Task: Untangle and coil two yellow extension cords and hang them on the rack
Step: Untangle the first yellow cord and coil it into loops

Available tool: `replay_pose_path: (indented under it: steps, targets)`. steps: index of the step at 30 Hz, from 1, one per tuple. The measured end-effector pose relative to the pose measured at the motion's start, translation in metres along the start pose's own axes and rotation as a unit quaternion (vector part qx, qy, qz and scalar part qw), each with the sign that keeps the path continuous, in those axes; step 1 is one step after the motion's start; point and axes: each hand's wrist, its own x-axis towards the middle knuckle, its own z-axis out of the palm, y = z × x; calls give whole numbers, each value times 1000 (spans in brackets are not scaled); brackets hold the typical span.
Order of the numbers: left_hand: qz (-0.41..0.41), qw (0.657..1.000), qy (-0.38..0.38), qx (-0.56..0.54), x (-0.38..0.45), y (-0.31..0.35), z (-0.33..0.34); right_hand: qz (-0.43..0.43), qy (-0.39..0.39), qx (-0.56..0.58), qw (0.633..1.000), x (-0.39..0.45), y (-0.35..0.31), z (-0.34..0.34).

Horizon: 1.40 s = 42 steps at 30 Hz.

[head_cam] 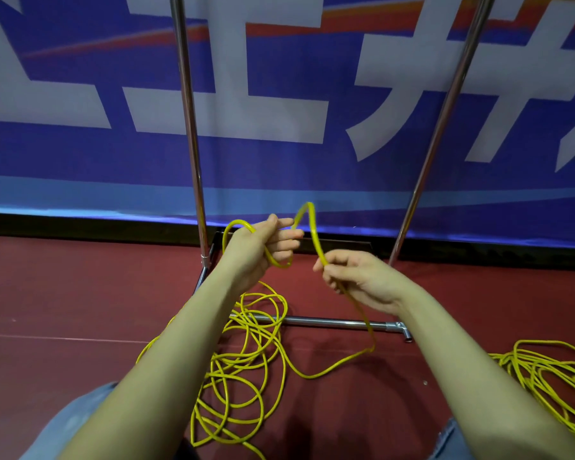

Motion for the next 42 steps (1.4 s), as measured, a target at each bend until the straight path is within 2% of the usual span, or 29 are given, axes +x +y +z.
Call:
replay_pose_path:
  steps: [2,4,7,9,13,16,18,20,22,25,27,30,33,34,37,42]
  targets:
    - [-6,1000,-13,25,-1,5,-3,-26,21,117,993,0,-9,1]
    - [-17,995,-42,92,-1,7,-6,-46,62,240,968,1,-19,-2]
    - [-60,972,-108,201,-7,0,-7,-47,120,407,904,2,-30,-7]
    - [-79,959,-157,220,-11,-8,-4,-44,135,503,853,4,-34,-10]
    - [-70,947,-216,227,-14,-23,5,-66,178,589,786,10,-36,-15]
    - [-96,923,-295,230,-17,-31,14,-71,187,605,771,15,-36,-15]
    - [-113,912,-330,219,-19,-34,19,-77,189,601,773,18,-37,-15]
    - [-95,919,-309,225,-19,-34,23,-81,191,574,792,19,-38,-15]
    - [-75,943,-256,198,-17,-32,26,-69,207,505,835,19,-35,-18]
    - [-60,981,-164,86,-9,-27,25,-9,232,353,907,17,-23,-21]
    - [-43,993,-109,11,-1,-22,24,34,221,228,948,14,-14,-20]
    - [-8,997,-42,-61,9,-15,21,80,99,18,992,8,-3,-15]
    - [9,995,-13,-97,16,-10,16,54,-39,-118,991,4,6,-3]
    - [8,995,-13,-102,17,-9,15,24,-47,-133,990,5,7,0]
    - [-1,996,-26,-90,18,-9,12,-47,-4,-146,988,8,5,3]
    - [-23,1000,-2,-6,18,-8,4,-84,53,19,995,5,-12,1]
